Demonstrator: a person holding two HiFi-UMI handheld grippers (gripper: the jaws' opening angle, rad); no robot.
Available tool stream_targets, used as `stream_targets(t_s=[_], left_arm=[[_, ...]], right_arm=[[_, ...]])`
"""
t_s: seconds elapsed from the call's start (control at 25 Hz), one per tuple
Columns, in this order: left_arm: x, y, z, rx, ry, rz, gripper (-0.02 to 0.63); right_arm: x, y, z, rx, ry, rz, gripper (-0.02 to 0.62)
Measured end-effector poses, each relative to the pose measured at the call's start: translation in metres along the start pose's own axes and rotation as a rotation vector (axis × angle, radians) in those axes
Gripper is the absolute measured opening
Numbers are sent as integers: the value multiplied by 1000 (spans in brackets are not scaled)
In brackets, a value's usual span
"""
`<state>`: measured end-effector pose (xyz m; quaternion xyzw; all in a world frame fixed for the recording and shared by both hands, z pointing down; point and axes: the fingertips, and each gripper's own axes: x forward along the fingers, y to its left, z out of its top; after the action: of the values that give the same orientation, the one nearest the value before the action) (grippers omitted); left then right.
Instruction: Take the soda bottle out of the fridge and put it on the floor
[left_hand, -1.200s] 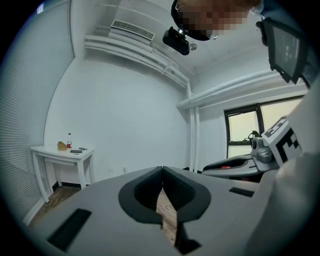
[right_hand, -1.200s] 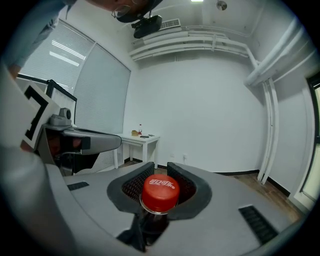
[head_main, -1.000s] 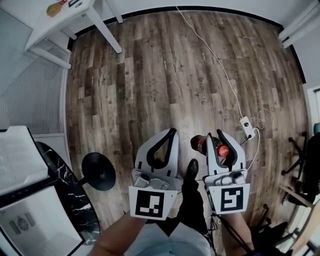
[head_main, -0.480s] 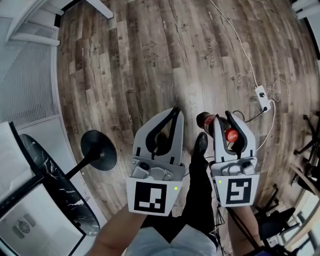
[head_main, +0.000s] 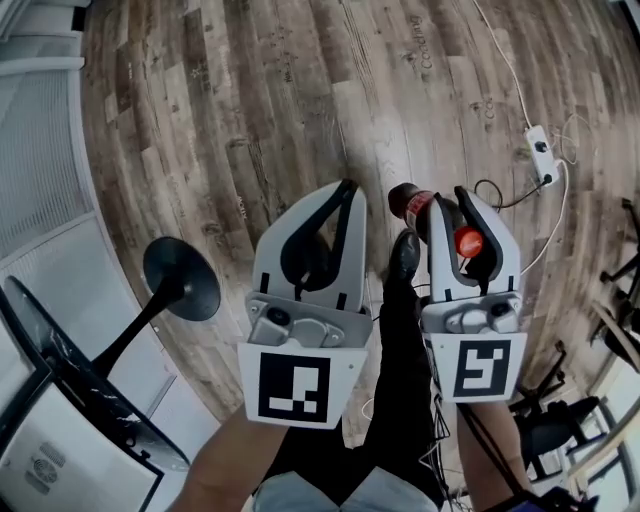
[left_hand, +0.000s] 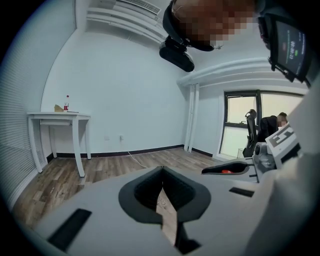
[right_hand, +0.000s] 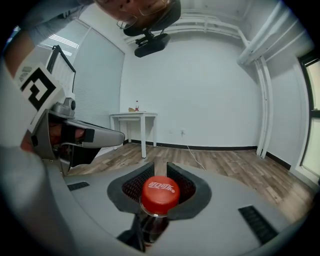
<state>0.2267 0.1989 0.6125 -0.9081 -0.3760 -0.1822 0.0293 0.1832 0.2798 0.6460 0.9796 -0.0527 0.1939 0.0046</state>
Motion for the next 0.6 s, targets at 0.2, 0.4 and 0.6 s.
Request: stream_targets(t_s=[0.2,0.4,0.6], left_arm=[[14,3,-44,-8,22,3,15],[33,3,-82,-15,41,5,15],[46,6,-116,-24,54,2,16]], right_arm=[[14,-7,-37,-20,-6,-26,92],[27,-15,-77,-22,9,-29,91],[39,-18,-115,-30,20,-34,91]])
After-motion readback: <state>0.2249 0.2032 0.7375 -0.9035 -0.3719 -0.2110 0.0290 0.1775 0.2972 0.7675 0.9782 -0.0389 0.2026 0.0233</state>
